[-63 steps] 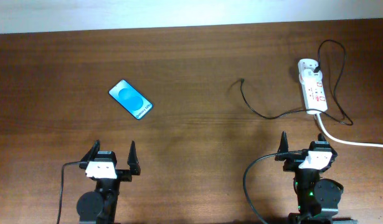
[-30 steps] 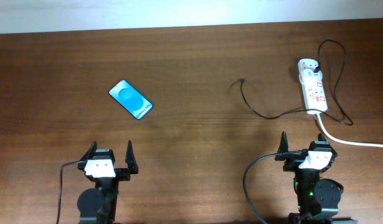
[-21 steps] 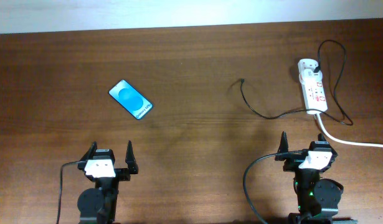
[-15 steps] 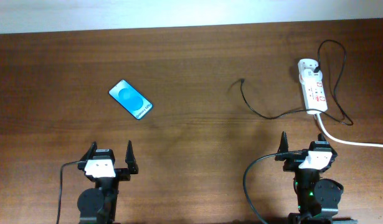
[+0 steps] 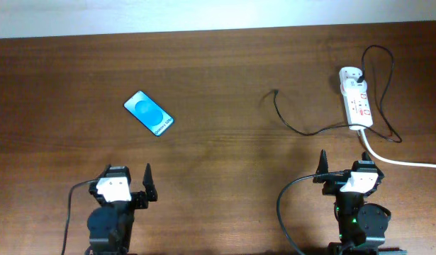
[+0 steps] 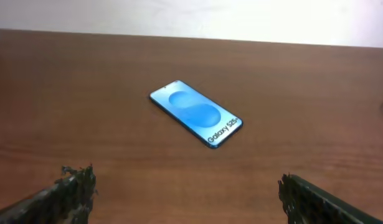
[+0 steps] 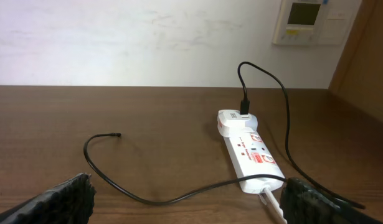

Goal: Plug charger to phone and switch on socket
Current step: 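Reach the left gripper down to the blue phone and grasp it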

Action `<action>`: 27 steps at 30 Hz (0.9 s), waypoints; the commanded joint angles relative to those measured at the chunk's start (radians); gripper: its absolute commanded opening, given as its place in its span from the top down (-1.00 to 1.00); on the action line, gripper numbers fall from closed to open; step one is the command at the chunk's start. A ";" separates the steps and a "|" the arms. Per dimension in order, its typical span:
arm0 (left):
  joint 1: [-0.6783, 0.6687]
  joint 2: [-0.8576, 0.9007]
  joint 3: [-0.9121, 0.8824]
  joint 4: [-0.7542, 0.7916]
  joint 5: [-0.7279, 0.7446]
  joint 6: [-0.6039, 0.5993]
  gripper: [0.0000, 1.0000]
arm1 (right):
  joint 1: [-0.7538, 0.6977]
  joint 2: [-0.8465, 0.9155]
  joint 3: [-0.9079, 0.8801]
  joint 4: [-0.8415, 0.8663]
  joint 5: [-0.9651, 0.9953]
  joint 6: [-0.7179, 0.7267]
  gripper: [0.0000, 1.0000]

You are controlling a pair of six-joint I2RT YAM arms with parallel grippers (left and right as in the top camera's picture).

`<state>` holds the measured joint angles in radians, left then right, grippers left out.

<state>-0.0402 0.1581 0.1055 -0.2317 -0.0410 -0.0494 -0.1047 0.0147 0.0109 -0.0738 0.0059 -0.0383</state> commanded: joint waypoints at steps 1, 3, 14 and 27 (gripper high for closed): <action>0.004 0.058 0.107 -0.048 -0.019 -0.014 -0.98 | 0.006 -0.008 -0.005 -0.006 -0.009 -0.006 -0.97; 0.004 0.093 0.167 -0.074 -0.019 -0.014 -0.98 | 0.006 -0.008 -0.005 -0.005 -0.009 -0.006 -0.97; 0.004 0.605 0.718 -0.382 0.044 -0.203 -0.98 | 0.006 -0.008 -0.005 -0.005 -0.009 -0.006 -0.97; 0.004 1.070 1.032 -0.412 0.248 -0.360 -0.98 | 0.006 -0.008 -0.005 -0.006 -0.009 -0.006 -0.97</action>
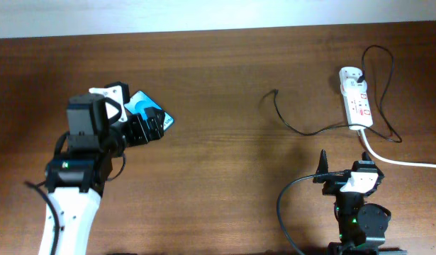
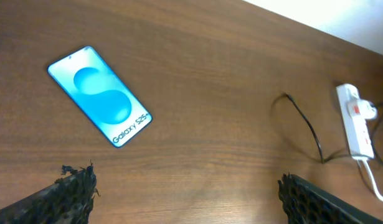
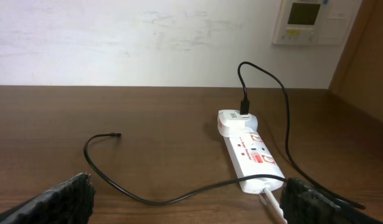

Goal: Plug charger to phone and switch on socket
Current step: 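Reach the left gripper down to the blue phone and grasp it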

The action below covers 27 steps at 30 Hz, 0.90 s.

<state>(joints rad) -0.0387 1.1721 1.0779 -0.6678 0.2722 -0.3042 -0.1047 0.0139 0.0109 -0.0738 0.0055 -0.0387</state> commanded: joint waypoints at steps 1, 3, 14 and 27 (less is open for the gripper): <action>0.005 0.071 0.059 0.070 -0.065 -0.142 -0.98 | 0.006 -0.008 -0.005 -0.006 -0.009 -0.006 -0.97; 0.002 0.099 0.059 0.151 -0.037 -0.183 -0.98 | 0.006 -0.008 -0.005 -0.005 -0.009 -0.006 -0.97; -0.053 0.498 0.519 -0.211 -0.322 -0.318 -0.99 | 0.006 -0.008 -0.005 -0.006 -0.009 -0.006 -0.97; -0.053 0.829 0.705 -0.377 -0.322 -0.336 -0.98 | 0.006 -0.008 -0.005 -0.005 -0.009 -0.006 -0.97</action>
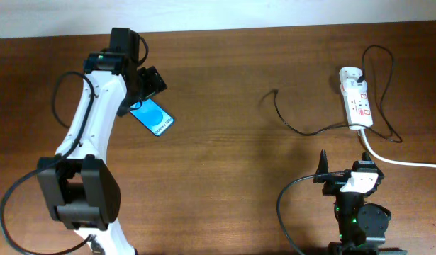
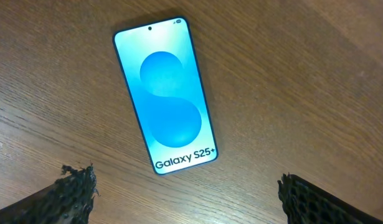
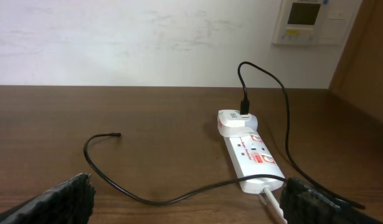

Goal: Plug charger to phone and switch on socket
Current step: 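Reach the left gripper down to the blue phone and grasp it, then lift the phone with the left gripper and tilt it upright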

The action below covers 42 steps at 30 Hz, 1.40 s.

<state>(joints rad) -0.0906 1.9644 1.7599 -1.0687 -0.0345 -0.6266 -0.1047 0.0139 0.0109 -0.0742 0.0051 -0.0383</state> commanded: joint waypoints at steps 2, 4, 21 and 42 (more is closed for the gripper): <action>-0.001 0.067 0.023 0.053 -0.015 -0.013 -0.98 | 0.006 -0.008 -0.005 -0.005 -0.008 -0.006 -0.97; -0.001 0.102 0.023 0.066 -0.015 -0.014 -0.98 | 0.006 -0.008 -0.005 -0.005 -0.008 -0.006 -0.97; 0.047 0.249 0.008 0.116 -0.015 -0.147 -0.98 | 0.006 -0.008 -0.005 -0.005 -0.008 -0.006 -0.97; 0.052 0.381 0.006 0.103 0.076 -0.151 -0.98 | 0.006 -0.008 -0.005 -0.005 -0.008 -0.006 -0.97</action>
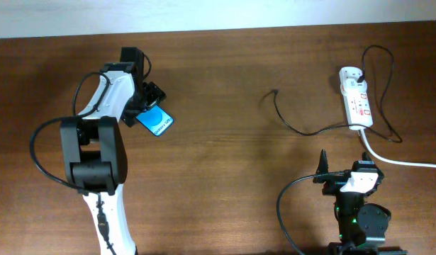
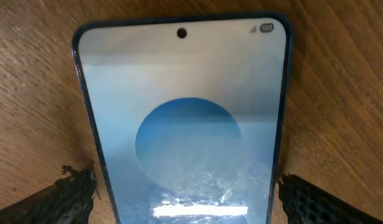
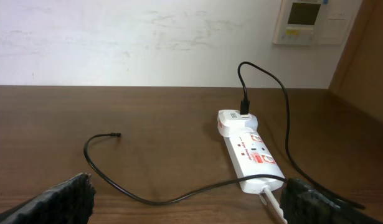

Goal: Plug charger to phone and switch on socket
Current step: 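Lift the phone with the left gripper and tilt it upright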

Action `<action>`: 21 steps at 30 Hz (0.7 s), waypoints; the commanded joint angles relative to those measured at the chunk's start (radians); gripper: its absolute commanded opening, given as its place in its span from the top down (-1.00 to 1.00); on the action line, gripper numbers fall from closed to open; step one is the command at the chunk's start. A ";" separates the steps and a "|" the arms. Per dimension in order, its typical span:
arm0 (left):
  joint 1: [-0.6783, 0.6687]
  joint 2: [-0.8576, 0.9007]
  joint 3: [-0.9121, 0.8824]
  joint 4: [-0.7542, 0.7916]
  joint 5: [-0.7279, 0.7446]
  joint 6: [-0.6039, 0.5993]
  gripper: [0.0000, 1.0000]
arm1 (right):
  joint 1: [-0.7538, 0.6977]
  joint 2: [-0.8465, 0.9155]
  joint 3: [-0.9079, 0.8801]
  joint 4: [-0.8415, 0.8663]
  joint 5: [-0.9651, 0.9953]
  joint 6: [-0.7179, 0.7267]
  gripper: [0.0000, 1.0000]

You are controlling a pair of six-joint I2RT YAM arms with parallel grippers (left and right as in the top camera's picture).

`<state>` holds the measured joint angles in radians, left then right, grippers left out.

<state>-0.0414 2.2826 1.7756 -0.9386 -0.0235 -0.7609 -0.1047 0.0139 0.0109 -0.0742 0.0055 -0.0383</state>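
Observation:
A blue-screened phone (image 1: 157, 122) lies flat at the table's left; up close the phone (image 2: 185, 112) fills the left wrist view. My left gripper (image 2: 185, 179) is low over it and open, one mesh finger on each side of the phone's long edges, close to them. From overhead the left gripper (image 1: 142, 105) covers the phone's far end. The black charger cable (image 1: 297, 128) has its free plug (image 3: 116, 134) lying on the wood. Its other end goes into the white adapter (image 3: 235, 120) on the power strip (image 1: 357, 99). My right gripper (image 3: 188, 186) is open near the front edge.
The strip's white mains lead (image 1: 396, 160) runs off to the right, passing beside the right gripper (image 1: 344, 168). A black cable loop (image 1: 383, 78) curls round the strip's right side. A wooden panel (image 3: 365, 56) stands at the table's right end.
My left gripper has come down from well above the phone to just over it, so its fingers now stand on both sides of the phone. The phone, cable and right arm are unmoved.
Both arms rested open at the front edge, with the phone ahead of the left one. Then the left arm was raised near the phone, then stretched out above it looking down. Now it is low astride the phone. The right arm never moved.

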 commanded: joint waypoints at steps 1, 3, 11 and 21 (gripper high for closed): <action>0.003 0.063 -0.010 -0.045 0.065 -0.017 -0.98 | 0.006 -0.008 -0.005 -0.005 -0.009 -0.006 -0.97; 0.003 0.063 -0.010 -0.054 0.064 -0.017 -0.98 | 0.006 -0.008 -0.005 -0.005 -0.009 -0.006 -0.97; 0.003 0.063 -0.010 -0.051 0.061 -0.036 -0.94 | 0.006 -0.008 -0.005 -0.005 -0.009 -0.006 -0.98; -0.007 0.063 -0.010 -0.051 0.061 -0.034 -0.45 | 0.006 -0.008 -0.005 -0.005 -0.009 -0.006 -0.97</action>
<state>-0.0414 2.2837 1.7771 -0.9901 0.0006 -0.7860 -0.1047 0.0139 0.0109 -0.0742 0.0051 -0.0380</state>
